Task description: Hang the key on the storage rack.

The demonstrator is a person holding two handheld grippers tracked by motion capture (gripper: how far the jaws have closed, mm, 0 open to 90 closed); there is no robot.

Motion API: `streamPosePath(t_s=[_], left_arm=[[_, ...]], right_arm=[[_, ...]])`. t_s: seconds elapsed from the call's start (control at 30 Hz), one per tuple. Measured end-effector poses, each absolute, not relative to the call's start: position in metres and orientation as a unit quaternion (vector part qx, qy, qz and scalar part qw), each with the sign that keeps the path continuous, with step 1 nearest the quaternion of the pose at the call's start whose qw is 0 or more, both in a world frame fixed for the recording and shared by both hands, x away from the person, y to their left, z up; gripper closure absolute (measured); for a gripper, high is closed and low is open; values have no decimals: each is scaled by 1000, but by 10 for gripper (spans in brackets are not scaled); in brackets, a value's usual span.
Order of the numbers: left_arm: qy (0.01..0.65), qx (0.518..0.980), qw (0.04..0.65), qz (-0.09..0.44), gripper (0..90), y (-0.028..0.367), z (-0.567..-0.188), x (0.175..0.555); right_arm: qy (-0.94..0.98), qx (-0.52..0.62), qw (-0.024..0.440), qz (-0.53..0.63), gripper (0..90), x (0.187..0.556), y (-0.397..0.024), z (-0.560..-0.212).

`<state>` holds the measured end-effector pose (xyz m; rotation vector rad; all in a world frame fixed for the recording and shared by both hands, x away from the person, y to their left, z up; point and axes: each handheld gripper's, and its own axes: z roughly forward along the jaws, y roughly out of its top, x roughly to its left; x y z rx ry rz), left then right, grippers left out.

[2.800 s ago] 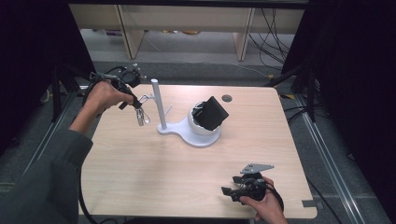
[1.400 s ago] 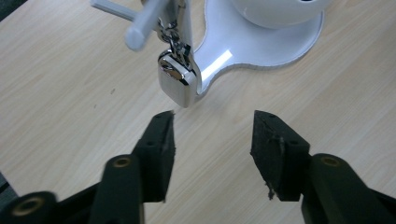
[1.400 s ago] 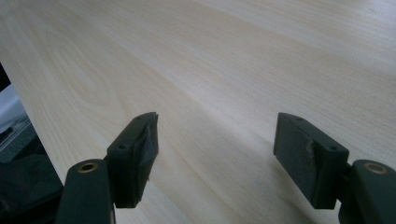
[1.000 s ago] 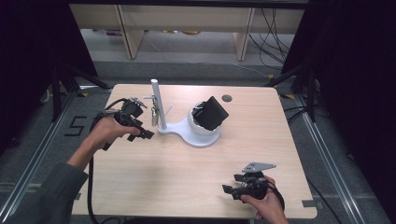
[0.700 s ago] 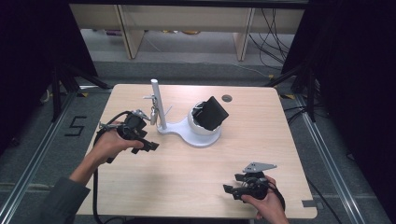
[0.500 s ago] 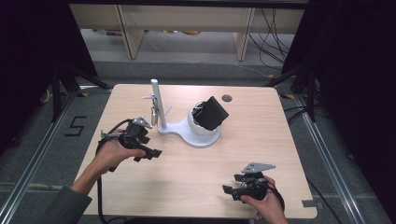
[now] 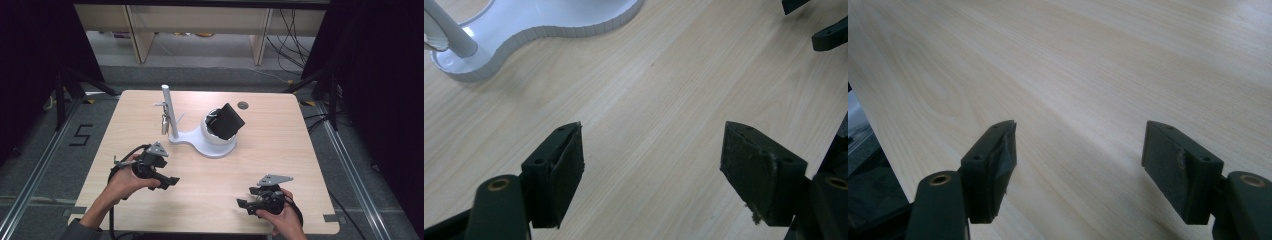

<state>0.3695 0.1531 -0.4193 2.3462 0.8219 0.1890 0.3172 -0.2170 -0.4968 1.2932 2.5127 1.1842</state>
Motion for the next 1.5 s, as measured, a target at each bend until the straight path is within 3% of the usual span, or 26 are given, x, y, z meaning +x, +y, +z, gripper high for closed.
streamPosePath(t_s=[0.6, 0.97, 1.3, 1.5], left_arm=[[294, 897, 324, 64, 232, 157, -455, 340], [320, 878, 347, 74, 215, 170, -487, 316], [329, 862, 373, 94, 194, 175, -499, 296], [331, 859, 377, 101, 166, 172, -504, 289]], right_arm=[[817, 425, 30, 389, 312, 316, -214, -498], [818, 419, 43, 392, 307, 316, -215, -497], [812, 429, 52, 392, 218, 317, -216, -496], [810, 431, 54, 393, 214, 317, -215, -496]])
